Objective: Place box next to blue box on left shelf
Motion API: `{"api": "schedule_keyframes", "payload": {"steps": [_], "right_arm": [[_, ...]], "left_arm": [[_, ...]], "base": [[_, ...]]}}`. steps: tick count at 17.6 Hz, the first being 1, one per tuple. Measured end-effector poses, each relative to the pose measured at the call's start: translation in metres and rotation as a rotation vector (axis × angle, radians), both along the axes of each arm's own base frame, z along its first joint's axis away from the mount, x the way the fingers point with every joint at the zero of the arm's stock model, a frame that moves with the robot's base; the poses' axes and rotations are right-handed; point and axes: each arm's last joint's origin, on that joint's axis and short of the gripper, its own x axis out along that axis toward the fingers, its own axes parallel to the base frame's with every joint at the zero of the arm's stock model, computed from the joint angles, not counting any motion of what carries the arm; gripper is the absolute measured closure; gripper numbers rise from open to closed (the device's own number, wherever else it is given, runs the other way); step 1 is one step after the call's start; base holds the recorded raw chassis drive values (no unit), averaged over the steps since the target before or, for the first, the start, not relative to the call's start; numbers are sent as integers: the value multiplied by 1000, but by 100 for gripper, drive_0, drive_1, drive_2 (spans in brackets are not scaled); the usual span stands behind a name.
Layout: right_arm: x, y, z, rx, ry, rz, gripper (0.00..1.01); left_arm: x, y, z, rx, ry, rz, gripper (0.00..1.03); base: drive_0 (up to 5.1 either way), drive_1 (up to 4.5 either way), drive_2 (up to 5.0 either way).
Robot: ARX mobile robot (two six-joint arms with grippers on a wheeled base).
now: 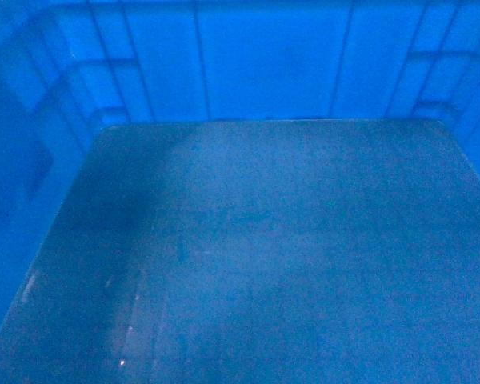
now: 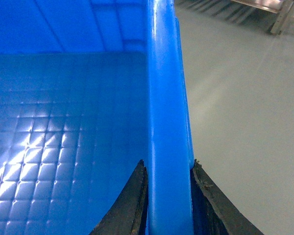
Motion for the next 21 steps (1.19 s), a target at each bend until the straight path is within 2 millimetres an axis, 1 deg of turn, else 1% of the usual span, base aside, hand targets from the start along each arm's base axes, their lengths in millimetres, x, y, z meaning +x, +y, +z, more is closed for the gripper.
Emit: {"api": "schedule_keyframes", "payload": {"steps": [21], "right_arm": [[0, 0, 0, 0, 0, 1, 83]], "left_arm": [[0, 0, 0, 0, 0, 0, 89]], "base": [[-158, -158, -158]]}}
